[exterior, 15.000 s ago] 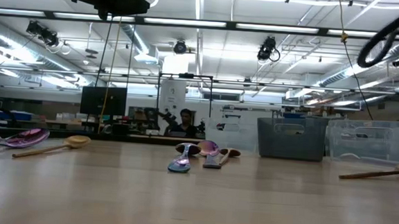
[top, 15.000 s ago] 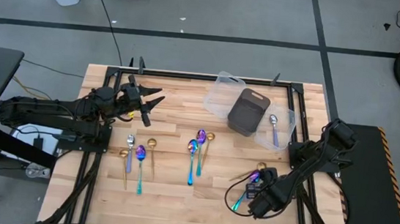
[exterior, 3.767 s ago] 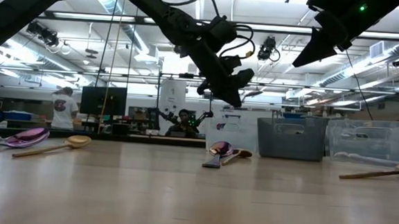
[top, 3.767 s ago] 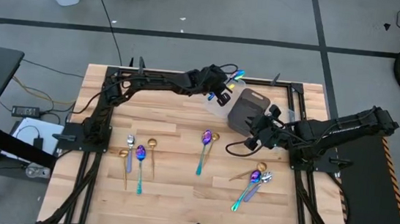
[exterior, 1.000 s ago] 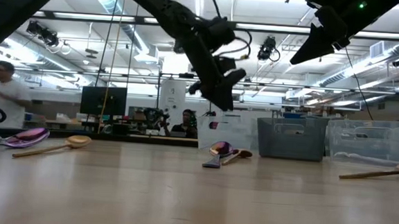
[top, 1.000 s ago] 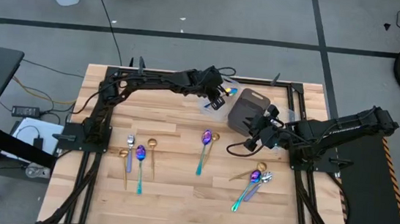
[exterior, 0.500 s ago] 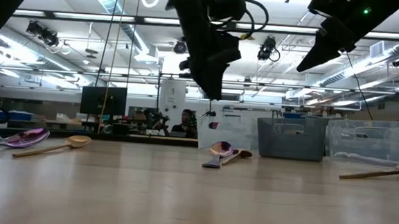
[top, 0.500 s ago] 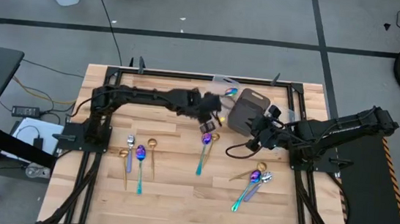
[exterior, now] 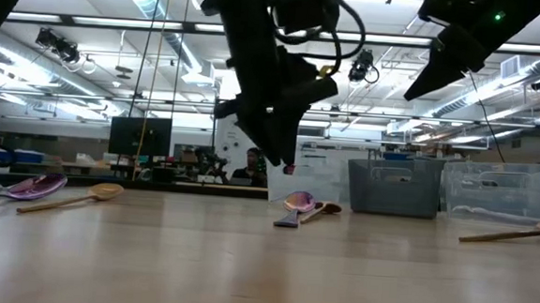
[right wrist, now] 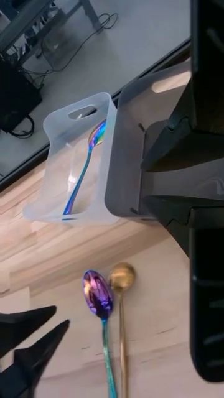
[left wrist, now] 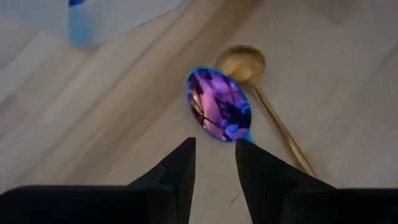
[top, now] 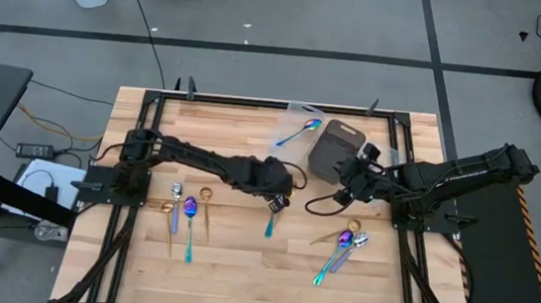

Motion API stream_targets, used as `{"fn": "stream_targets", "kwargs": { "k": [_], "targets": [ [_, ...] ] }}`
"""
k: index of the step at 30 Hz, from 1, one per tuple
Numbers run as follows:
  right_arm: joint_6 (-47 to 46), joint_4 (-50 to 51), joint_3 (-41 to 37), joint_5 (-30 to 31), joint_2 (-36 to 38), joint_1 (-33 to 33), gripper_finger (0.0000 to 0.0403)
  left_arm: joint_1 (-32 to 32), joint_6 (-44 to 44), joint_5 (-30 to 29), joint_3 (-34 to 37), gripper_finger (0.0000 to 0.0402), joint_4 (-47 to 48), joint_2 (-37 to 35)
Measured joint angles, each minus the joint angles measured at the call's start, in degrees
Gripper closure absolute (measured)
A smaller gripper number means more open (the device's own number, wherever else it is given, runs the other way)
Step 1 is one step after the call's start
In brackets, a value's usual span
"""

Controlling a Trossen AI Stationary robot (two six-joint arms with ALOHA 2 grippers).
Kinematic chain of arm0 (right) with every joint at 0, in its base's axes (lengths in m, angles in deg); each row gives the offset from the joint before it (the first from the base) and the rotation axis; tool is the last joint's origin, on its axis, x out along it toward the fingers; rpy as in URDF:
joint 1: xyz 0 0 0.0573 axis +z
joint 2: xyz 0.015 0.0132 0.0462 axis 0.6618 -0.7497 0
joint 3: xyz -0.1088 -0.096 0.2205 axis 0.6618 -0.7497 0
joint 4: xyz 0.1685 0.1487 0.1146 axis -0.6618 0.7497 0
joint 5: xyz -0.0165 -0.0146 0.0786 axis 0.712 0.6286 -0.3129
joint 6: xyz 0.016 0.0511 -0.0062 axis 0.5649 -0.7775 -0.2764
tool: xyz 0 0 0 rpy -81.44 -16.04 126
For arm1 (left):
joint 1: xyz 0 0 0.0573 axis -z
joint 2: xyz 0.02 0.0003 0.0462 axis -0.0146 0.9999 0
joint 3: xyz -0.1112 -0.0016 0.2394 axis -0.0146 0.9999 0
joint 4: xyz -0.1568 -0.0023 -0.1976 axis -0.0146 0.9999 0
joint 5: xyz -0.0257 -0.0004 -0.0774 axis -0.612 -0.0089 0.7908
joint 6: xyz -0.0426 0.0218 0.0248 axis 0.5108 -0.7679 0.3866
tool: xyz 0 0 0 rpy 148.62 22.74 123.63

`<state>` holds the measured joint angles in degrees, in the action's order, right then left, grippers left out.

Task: Sort silverware by color (type)
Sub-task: Put the gold spoon into the black bin

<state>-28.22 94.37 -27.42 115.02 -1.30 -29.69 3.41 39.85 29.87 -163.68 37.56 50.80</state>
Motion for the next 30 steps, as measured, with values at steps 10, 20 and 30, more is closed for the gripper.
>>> {"fn": "stream_targets", "kwargs": {
  "k": [10,20,30],
  "targets": [
    [1.77,-4.36,0.01,-1.15,0.0,0.0,0.0321,4.77,10.35,-6.57,3.03,0.0279,-5.32,0.33],
    [2.99,-5.28,0.01,-1.66,-0.04,0.0,0.0321,7.45,12.2,-9.28,2.99,0.0279,-13.24,4.3],
    [2.99,-5.21,0.0,-2.84,-0.04,0.0,0.0321,6.92,8.2,-10.55,3.0,0.0279,-19.83,6.73]
  ]
}}
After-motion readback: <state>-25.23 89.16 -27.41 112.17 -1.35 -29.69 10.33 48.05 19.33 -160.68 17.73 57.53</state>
